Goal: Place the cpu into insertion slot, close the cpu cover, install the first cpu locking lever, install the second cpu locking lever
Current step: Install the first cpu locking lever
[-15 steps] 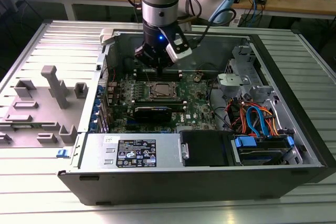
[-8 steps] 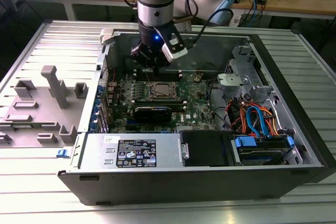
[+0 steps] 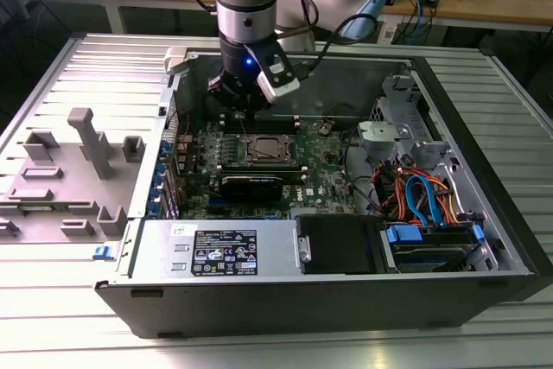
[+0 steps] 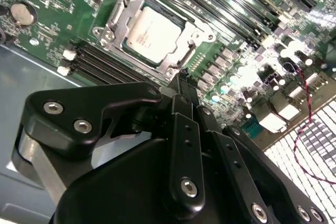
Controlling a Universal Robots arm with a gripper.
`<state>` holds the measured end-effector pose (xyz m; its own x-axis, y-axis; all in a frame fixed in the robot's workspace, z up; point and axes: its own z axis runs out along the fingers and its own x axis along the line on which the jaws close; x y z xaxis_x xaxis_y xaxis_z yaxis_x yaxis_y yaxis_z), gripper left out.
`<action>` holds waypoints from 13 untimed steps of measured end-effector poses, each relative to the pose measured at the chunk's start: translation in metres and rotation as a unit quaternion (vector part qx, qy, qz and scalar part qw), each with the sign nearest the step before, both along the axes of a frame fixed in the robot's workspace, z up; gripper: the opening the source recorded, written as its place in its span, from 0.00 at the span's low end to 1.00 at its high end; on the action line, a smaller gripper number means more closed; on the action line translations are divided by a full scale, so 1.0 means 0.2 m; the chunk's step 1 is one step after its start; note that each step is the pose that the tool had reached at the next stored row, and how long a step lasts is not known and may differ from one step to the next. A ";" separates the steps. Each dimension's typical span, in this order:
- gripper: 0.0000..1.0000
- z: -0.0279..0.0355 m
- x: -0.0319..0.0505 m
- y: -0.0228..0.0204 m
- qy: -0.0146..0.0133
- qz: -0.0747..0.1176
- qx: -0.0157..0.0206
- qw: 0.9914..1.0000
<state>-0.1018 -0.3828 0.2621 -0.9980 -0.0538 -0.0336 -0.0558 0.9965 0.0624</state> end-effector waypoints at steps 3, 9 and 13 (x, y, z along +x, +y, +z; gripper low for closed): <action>0.11 0.000 -0.049 0.000 0.000 0.000 0.000 1.000; 0.11 -0.001 -0.103 0.001 -0.001 0.000 0.000 1.000; 0.11 -0.002 -0.114 0.002 -0.001 0.000 0.000 1.000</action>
